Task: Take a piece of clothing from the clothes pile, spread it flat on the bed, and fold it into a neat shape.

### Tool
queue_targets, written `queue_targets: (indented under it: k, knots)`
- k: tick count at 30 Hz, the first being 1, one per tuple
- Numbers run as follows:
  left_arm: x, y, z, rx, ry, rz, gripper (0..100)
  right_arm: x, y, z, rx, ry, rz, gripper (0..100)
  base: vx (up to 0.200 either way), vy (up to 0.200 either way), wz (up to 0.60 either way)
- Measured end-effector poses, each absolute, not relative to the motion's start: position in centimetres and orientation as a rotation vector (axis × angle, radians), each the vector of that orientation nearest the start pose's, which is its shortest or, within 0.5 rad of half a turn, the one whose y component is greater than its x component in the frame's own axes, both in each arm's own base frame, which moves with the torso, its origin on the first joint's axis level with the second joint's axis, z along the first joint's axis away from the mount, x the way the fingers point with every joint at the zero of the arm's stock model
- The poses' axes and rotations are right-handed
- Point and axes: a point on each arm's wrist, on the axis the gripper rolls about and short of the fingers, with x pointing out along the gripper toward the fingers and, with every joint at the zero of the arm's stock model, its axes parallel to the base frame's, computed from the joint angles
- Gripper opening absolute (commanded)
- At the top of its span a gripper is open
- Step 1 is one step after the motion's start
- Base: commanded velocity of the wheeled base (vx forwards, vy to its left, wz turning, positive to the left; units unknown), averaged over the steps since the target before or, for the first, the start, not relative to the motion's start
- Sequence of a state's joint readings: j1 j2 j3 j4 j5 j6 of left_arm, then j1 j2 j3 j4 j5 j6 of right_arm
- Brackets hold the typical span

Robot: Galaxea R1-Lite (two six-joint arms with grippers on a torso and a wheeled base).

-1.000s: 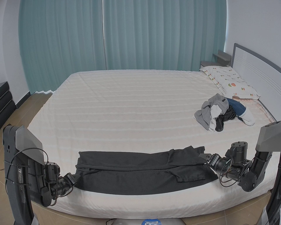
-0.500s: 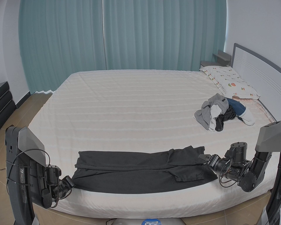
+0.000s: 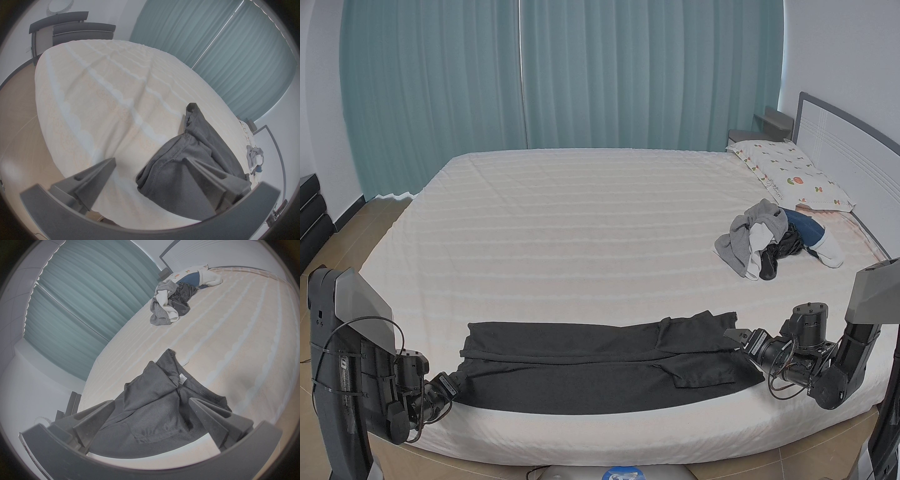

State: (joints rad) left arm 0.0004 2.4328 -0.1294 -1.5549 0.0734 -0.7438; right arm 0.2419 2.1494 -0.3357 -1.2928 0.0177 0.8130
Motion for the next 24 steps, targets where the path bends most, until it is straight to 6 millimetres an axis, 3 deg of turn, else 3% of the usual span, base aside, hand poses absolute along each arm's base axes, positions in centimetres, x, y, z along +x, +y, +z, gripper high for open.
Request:
queue_targets:
  k: [12, 17, 24]
  knots:
    - [26.1, 0.7, -2.7, -0.807, 0.554, 0.245, 100, 27.6, 6.9, 1.2, 0.731, 0.592, 0.030, 100, 0.000, 0.000, 0.00]
    - [27.4, 0.1, -2.4, -0.789, 0.517, 0.190, 100, 27.6, 6.9, 1.1, 0.731, 0.594, 0.032, 100, 0.000, 0.000, 0.00]
    - [27.7, -0.8, -3.0, -0.778, 0.542, 0.158, 100, 27.6, 6.9, 1.1, 0.731, 0.598, 0.035, 100, 0.000, 0.000, 0.00]
